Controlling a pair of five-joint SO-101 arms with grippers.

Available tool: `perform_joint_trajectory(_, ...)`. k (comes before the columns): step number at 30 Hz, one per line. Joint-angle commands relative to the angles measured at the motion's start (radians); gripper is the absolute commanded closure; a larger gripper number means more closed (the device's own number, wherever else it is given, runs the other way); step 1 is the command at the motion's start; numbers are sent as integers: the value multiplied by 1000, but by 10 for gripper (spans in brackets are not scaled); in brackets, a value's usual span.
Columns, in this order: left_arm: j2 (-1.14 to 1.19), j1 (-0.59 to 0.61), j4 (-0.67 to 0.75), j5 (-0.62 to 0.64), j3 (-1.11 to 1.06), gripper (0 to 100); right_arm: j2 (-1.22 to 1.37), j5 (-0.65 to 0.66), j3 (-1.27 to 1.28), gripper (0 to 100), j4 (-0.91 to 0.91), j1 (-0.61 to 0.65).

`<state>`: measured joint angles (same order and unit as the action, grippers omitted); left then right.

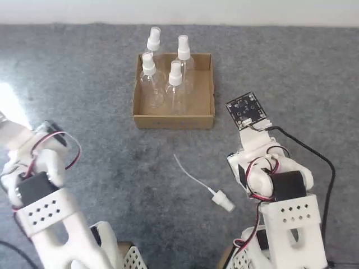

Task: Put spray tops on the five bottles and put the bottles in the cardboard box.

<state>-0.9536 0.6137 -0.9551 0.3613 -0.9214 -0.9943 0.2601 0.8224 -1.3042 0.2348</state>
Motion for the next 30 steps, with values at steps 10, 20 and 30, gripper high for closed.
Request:
perform_joint_trajectory(10,-28,-233,-204,-155,176,891,-25,-78,28,923,96,-111)
perform_joint_trajectory(20,-28,-404,-350,-249,262,890,-25,-101,32,923,99,-113)
perform_joint_trajectory(30,-28,-485,-446,-278,328,818,-25,-107,32,923,99,-113)
